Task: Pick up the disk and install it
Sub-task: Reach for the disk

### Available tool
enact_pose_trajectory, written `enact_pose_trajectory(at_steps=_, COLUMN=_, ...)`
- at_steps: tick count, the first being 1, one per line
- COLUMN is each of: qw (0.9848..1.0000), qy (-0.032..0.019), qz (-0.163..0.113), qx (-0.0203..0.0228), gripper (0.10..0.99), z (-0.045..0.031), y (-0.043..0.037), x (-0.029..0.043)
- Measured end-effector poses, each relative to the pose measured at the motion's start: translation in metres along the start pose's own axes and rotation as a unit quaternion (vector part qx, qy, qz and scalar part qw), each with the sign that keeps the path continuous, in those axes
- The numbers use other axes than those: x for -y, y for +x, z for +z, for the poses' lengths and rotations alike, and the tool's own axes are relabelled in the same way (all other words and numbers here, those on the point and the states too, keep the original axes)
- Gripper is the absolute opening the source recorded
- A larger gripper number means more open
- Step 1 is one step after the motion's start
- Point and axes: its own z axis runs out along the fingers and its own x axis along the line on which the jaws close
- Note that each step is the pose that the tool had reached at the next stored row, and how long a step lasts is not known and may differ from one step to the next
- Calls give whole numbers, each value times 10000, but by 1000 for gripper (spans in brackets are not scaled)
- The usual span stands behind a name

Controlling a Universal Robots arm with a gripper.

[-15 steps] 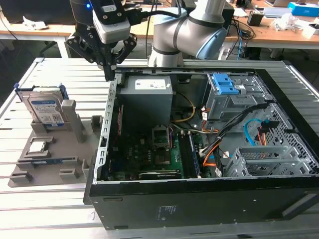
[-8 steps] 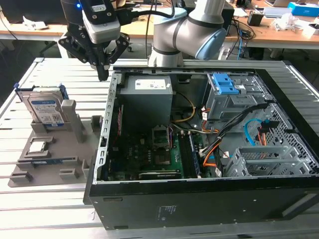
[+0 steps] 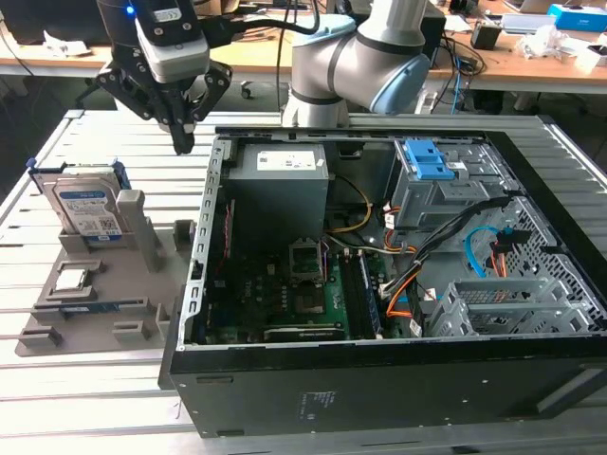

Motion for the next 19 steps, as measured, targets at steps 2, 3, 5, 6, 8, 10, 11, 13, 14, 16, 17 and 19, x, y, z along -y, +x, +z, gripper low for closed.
enact_pose_trajectory(at_steps=2, qw=10000, qy=0, qz=0, qx=0, gripper=106, z=0, y=23, x=2)
enact_pose_trajectory(at_steps=3, qw=10000, qy=0, qz=0, qx=0, gripper=106, z=-1, y=38, x=3)
enact_pose_trajectory(at_steps=5, qw=10000, qy=-1, qz=0, qx=1, gripper=106, z=-1, y=65, x=5)
enact_pose_trajectory(at_steps=6, qw=10000, qy=0, qz=0, qx=0, gripper=106, z=-2, y=77, x=6)
enact_pose_trajectory(at_steps=8, qw=10000, qy=0, qz=0, qx=0, gripper=106, z=-2, y=104, x=8)
enact_pose_trajectory(at_steps=10, qw=10000, qy=-1, qz=0, qx=0, gripper=106, z=-3, y=135, x=10)
enact_pose_trajectory(at_steps=11, qw=10000, qy=0, qz=0, qx=1, gripper=106, z=-3, y=147, x=11)
enact_pose_trajectory(at_steps=13, qw=10000, qy=0, qz=0, qx=0, gripper=106, z=-5, y=192, x=14)
enact_pose_trajectory(at_steps=14, qw=10000, qy=0, qz=0, qx=0, gripper=106, z=-6, y=211, x=16)
enact_pose_trajectory(at_steps=16, qw=10000, qy=0, qz=0, qx=0, gripper=106, z=-6, y=249, x=19)
enact_pose_trajectory(at_steps=17, qw=10000, qy=0, qz=0, qx=0, gripper=106, z=-6, y=261, x=19)
enact_pose_trajectory(at_steps=19, qw=10000, qy=0, qz=0, qx=0, gripper=106, z=-7, y=292, x=22)
